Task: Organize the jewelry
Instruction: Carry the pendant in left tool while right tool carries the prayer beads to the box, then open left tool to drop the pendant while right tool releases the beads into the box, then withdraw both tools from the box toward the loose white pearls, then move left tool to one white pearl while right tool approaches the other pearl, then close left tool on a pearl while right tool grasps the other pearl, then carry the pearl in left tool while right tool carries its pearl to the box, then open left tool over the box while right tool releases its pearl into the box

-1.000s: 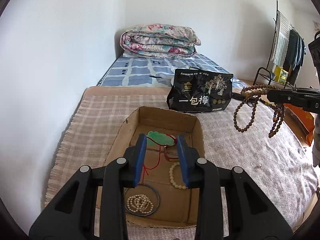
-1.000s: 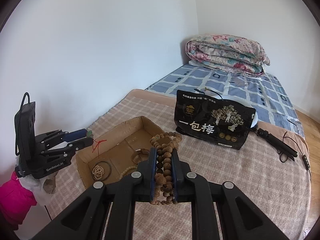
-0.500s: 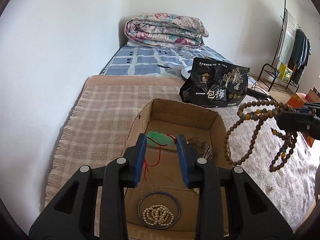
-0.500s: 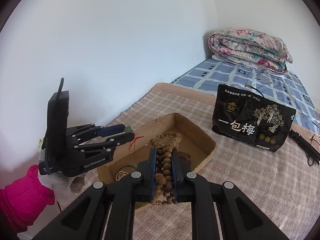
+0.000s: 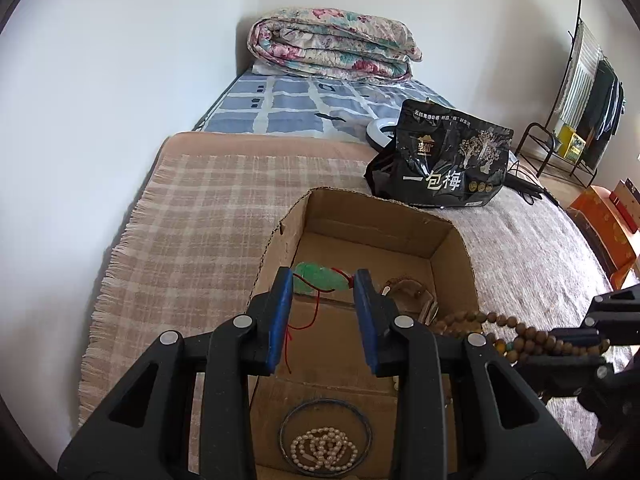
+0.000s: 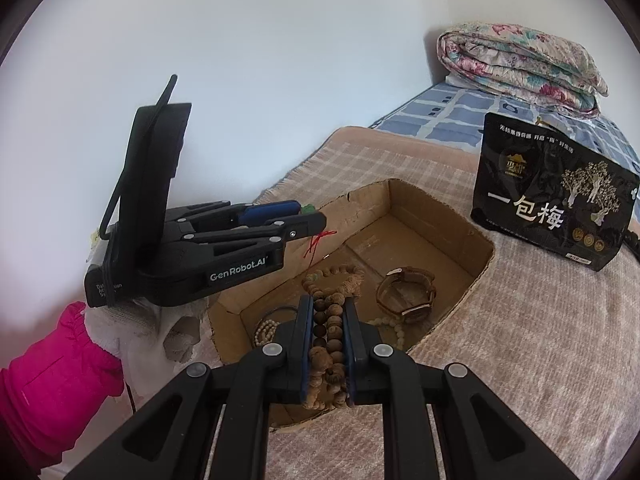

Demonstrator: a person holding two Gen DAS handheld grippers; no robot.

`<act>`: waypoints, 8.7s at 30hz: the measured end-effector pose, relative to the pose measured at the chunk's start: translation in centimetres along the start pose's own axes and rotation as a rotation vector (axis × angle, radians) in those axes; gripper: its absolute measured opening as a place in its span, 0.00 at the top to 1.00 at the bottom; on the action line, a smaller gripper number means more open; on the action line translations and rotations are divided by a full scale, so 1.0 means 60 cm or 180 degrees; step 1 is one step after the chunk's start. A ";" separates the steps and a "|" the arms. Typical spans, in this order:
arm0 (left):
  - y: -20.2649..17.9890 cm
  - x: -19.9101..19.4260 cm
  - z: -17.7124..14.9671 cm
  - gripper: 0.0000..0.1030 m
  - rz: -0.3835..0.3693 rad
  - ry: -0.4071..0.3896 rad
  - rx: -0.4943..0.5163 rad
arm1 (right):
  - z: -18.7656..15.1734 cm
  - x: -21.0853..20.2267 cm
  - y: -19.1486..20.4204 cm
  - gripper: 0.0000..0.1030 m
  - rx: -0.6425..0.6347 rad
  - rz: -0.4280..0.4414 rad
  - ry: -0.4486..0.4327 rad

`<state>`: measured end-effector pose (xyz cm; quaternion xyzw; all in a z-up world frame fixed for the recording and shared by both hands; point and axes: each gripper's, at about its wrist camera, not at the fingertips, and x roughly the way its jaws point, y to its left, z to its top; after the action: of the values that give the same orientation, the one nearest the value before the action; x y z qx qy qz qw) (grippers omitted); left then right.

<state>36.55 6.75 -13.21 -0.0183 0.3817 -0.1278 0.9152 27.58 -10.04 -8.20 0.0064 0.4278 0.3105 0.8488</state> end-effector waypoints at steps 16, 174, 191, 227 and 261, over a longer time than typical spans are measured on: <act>0.000 -0.008 0.003 0.49 0.0022 -0.0005 -0.0098 | -0.015 -0.005 0.017 0.40 -0.0083 -0.0039 0.0004; -0.394 -0.014 -0.228 0.94 -0.0842 0.0378 0.0860 | -0.247 -0.181 -0.288 0.93 0.0159 -0.0896 0.0200; -0.332 -0.072 -0.180 0.94 -0.0716 0.0120 0.0702 | -0.234 -0.226 -0.236 0.93 0.0180 -0.0839 0.0048; -0.073 -0.097 -0.096 0.94 -0.0075 -0.0198 0.0299 | -0.005 -0.068 -0.112 0.93 -0.0172 -0.0572 -0.0117; -0.033 -0.071 -0.093 0.94 -0.0060 -0.0149 0.0205 | 0.083 0.099 -0.118 0.72 0.0071 -0.0729 -0.0078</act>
<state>29.28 6.24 -13.92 0.0047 0.3557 -0.1482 0.9228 37.55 -11.34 -11.28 -0.0293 0.4187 0.2066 0.8838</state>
